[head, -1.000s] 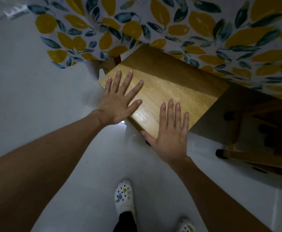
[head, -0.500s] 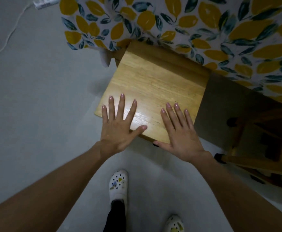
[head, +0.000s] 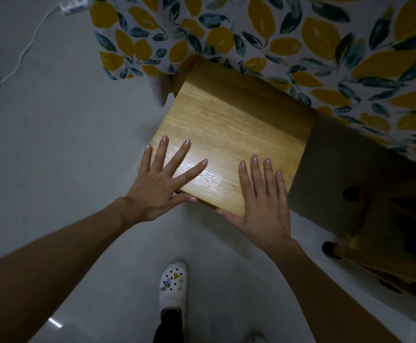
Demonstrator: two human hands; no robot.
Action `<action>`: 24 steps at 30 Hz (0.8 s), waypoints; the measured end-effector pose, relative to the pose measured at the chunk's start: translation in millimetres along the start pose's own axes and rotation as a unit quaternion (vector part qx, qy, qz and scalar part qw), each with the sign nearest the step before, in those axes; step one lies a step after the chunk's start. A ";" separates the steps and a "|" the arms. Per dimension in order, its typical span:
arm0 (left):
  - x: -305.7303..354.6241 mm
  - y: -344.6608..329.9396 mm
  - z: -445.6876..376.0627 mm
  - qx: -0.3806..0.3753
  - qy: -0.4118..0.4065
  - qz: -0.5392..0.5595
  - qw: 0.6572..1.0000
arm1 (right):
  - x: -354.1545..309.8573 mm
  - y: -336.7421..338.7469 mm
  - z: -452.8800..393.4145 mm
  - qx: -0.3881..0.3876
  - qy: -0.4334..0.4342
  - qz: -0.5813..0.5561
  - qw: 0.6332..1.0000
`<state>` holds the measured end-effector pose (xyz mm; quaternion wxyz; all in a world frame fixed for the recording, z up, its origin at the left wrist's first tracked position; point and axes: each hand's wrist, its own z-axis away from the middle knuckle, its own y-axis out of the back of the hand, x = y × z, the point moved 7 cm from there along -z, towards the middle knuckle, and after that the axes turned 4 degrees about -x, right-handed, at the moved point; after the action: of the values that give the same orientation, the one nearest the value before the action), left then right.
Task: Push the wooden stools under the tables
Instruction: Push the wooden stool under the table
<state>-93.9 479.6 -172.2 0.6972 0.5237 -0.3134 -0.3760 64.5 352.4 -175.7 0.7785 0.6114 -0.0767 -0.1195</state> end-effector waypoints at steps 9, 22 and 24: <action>-36.0 17.9 -63.9 0.004 -0.036 -0.006 0.999 | 10.9 12.6 -56.9 0.007 -0.042 -0.002 0.999; -41.0 25.8 -110.2 0.007 -0.059 0.016 0.998 | 40.5 26.3 -93.5 -0.005 -0.057 0.004 0.998; -42.7 24.4 -110.7 0.000 -0.063 0.019 0.998 | 39.4 25.3 -93.9 -0.005 -0.059 0.002 0.998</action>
<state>-19.3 574.9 -178.7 0.6830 0.4929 -0.3667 -0.3950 129.6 434.6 -174.8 0.7759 0.5994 -0.1230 -0.1535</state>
